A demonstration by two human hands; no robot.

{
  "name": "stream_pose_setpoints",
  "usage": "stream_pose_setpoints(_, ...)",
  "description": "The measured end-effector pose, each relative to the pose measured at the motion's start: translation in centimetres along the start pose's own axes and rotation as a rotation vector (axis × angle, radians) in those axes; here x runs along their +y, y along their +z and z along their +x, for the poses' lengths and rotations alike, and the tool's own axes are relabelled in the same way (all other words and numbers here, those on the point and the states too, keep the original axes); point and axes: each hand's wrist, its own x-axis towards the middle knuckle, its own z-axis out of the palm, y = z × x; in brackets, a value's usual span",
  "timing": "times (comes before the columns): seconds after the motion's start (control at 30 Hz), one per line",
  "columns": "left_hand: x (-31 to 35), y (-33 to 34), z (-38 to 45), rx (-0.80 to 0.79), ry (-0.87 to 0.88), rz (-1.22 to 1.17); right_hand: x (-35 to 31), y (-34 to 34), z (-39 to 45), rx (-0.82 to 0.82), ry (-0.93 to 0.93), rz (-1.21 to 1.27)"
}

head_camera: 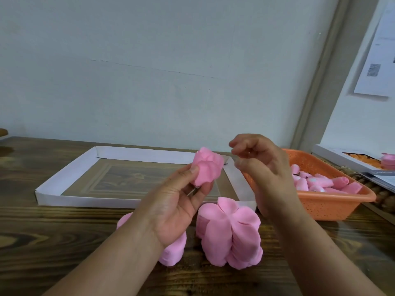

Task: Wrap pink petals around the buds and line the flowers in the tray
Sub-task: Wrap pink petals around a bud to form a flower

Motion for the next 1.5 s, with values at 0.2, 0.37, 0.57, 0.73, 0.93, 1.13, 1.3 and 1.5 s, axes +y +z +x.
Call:
stream_pose_setpoints(0.2,0.2,-0.3,0.2,-0.035,0.026,-0.036,-0.2,1.2,-0.6,-0.206,-0.088,-0.373)
stream_pose_setpoints(0.37,0.2,-0.3,0.0,-0.081,0.02,-0.062,-0.3,1.1,-0.4,-0.245,-0.013,-0.474)
stream_pose_setpoints(0.57,0.1,0.0,-0.2,-0.071,0.045,-0.042,-0.6,1.2,-0.4,-0.223,0.097,-0.155)
stream_pose_setpoints(0.73,0.0,0.0,-0.1,-0.062,0.02,-0.025,-0.5,1.4,-0.3,-0.206,0.114,-0.185)
stream_pose_setpoints(0.93,-0.2,0.0,-0.2,-0.068,-0.015,0.011,-0.6,1.0,-0.4,-0.277,0.06,-0.286)
stream_pose_setpoints(1.13,0.0,0.0,-0.4,-0.1,-0.064,-0.036,-0.3,0.6,-0.2,-0.233,0.14,-0.119)
stream_pose_setpoints(1.3,0.0,-0.3,-0.4,-0.128,-0.067,-0.027,-0.5,1.2,-0.4,-0.137,0.087,-0.198)
stream_pose_setpoints(1.5,-0.3,-0.2,-0.3,-0.093,0.023,0.056,-1.3,2.3,-0.8,0.039,0.076,-0.238)
